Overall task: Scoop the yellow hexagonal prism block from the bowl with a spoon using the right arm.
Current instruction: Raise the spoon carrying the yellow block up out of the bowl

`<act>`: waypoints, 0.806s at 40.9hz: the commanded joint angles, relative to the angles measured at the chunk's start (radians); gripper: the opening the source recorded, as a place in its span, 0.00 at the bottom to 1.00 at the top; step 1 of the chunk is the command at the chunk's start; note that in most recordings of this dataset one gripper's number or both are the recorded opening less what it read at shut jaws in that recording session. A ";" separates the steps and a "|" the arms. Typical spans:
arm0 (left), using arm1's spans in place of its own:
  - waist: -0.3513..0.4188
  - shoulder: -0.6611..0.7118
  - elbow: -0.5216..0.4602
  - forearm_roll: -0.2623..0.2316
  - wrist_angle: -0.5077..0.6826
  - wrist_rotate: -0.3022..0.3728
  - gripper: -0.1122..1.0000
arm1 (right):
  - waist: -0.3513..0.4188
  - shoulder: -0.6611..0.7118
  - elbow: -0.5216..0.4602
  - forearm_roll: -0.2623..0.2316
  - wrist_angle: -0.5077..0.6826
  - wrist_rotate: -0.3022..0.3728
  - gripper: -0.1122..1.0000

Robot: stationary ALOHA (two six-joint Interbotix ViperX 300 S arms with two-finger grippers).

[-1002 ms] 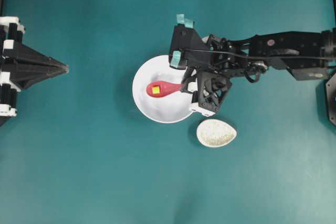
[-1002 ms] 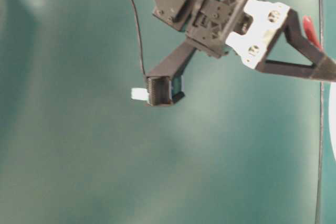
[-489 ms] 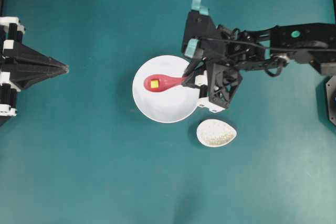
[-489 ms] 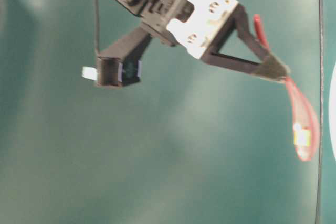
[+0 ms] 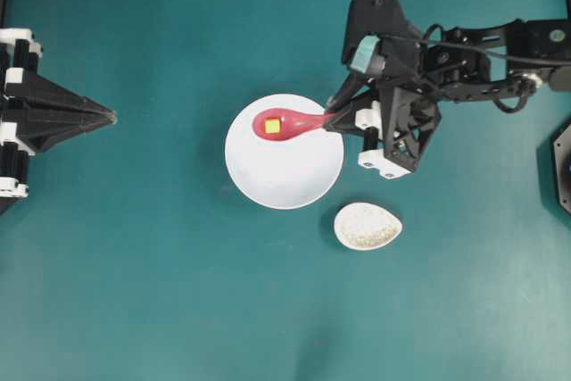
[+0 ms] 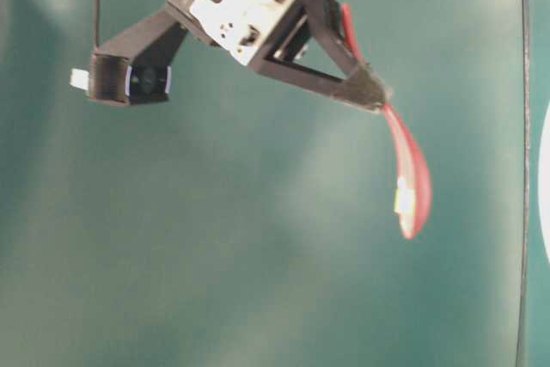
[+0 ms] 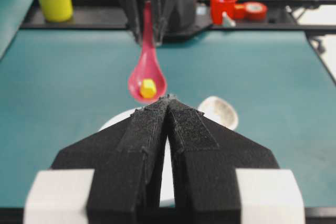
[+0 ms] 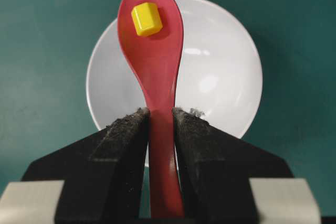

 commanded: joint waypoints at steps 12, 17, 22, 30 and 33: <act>0.000 0.002 -0.026 0.003 -0.005 -0.008 0.09 | -0.012 -0.049 -0.017 -0.009 0.006 0.002 0.30; 0.000 0.002 -0.026 0.003 -0.006 -0.008 0.09 | -0.014 -0.049 -0.017 -0.009 0.006 0.002 0.30; 0.000 0.000 -0.026 0.003 -0.006 -0.006 0.09 | -0.012 -0.049 -0.017 -0.009 0.006 0.002 0.30; 0.000 0.002 -0.026 0.003 -0.006 0.003 0.09 | -0.012 -0.049 -0.017 -0.011 0.005 0.003 0.30; 0.000 0.003 -0.026 0.003 -0.006 0.008 0.09 | -0.012 -0.051 -0.017 -0.009 0.002 0.003 0.30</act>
